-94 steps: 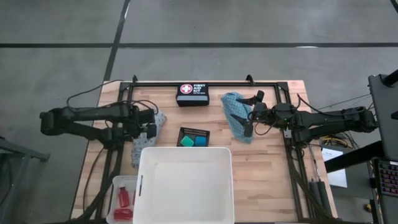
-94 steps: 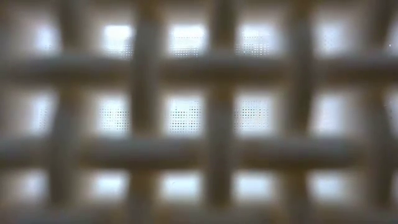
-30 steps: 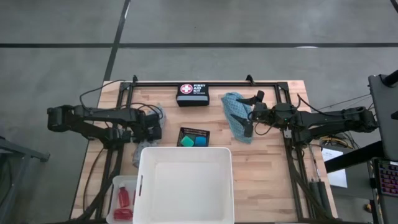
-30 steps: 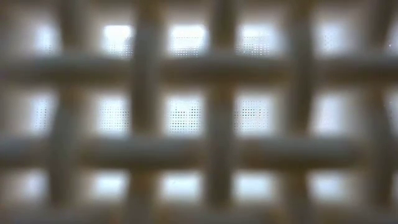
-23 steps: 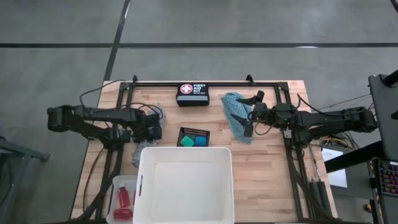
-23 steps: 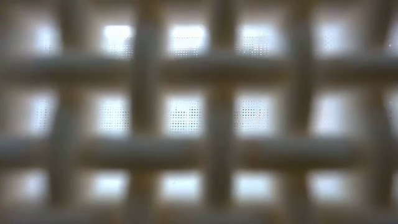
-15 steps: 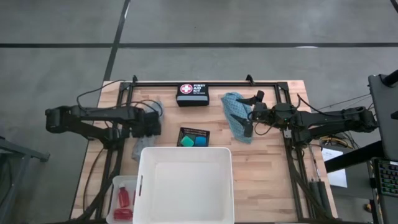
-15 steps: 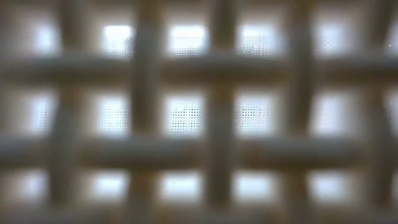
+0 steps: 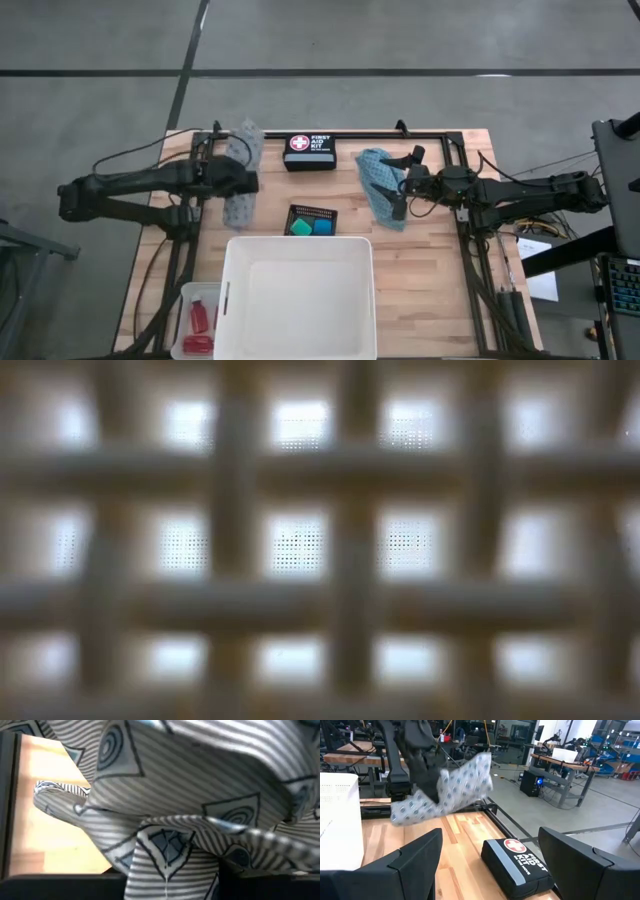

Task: Pick & Place Medicine items
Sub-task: Put the gray patient gown into the large white bin

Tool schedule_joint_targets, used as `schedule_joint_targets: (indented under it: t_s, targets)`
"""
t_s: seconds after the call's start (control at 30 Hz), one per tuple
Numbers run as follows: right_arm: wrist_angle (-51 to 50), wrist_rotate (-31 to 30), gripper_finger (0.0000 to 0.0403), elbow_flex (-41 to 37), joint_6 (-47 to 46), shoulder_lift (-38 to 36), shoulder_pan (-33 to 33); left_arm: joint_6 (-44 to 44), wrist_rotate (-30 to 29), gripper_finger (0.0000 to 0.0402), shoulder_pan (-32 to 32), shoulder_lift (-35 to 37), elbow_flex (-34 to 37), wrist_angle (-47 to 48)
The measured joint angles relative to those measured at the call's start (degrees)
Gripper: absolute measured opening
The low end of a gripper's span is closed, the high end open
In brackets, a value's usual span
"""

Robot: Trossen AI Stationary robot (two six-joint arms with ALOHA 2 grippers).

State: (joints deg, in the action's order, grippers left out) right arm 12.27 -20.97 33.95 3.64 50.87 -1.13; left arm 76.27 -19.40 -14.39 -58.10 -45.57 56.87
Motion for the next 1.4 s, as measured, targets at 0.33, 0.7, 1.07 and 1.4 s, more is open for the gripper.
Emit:
schedule_joint_targets:
  t_s: [0.33,0.7,1.07,1.4]
  targets:
    - [0.0,0.0,0.0327,0.0,0.0,0.0,0.0,-18.24,-10.44,0.012,0.04,6.08,-10.43,-5.52]
    - [0.0,-0.02,0.0327,0.0,0.0,0.0,-0.01,-41.69,1.02,0.012,0.07,7.01,-16.22,-31.19]
    - [0.0,-0.02,0.0327,0.0,0.0,0.0,0.0,-43.72,33.18,0.012,0.97,3.41,-15.96,-39.32]
    - [0.0,0.0,0.0327,0.0,0.0,0.0,-0.01,-45.99,31.43,0.012,15.14,-0.56,-16.1,-41.95]
